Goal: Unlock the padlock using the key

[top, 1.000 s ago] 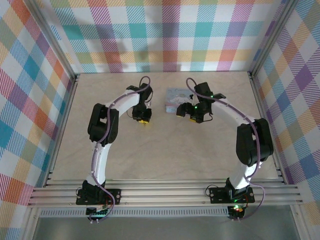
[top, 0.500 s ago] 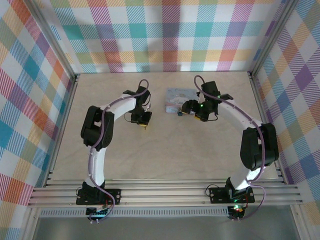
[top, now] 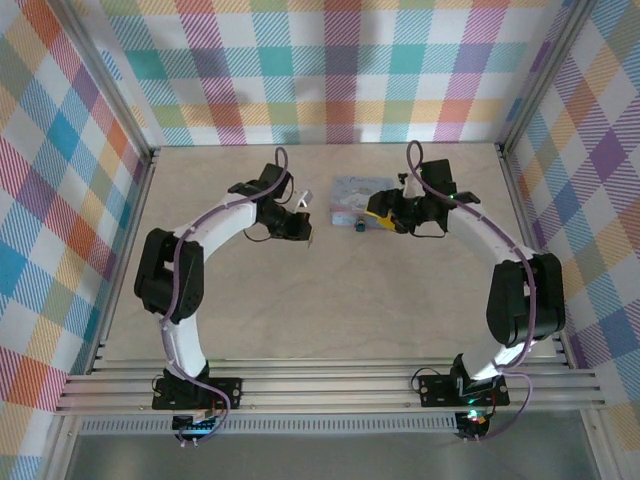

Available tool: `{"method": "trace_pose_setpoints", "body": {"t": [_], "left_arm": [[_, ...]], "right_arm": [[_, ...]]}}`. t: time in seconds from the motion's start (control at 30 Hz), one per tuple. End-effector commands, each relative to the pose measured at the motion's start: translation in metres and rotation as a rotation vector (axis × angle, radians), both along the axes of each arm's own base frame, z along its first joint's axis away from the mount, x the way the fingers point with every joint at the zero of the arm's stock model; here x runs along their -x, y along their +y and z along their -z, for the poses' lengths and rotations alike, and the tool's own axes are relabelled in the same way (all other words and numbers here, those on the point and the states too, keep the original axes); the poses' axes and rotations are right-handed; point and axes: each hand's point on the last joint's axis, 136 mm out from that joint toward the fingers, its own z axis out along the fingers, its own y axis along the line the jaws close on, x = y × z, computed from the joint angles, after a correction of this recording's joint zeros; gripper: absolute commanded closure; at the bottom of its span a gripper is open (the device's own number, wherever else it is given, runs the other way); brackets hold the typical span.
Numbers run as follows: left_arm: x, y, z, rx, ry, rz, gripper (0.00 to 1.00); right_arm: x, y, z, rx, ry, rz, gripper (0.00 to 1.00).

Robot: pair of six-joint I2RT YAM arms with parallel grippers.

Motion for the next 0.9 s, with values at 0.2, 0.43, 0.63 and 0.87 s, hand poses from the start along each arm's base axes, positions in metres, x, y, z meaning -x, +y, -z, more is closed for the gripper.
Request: {"method": "trace_pose_setpoints", "body": {"t": [0.2, 0.43, 0.63, 0.87], "left_arm": [[-0.004, -0.046, -0.108, 0.254, -0.145, 0.115, 1.0], [0.004, -0.074, -0.152, 0.38, -0.12, 0.175, 1.0], [0.013, -0.087, -0.16, 0.383, -0.103, 0.232, 1.0], [0.019, -0.093, -0.161, 0.407, -0.067, 0.26, 1.0]], "right_arm": [[0.011, 0.03, -0.091, -0.286, -0.172, -0.196, 0.5], [0.008, 0.036, -0.101, -0.322, -0.172, -0.241, 0.51], [0.003, 0.037, -0.101, -0.327, -0.16, -0.242, 0.48], [0.002, 0.039, -0.104, -0.338, -0.164, -0.258, 0.55]]}}
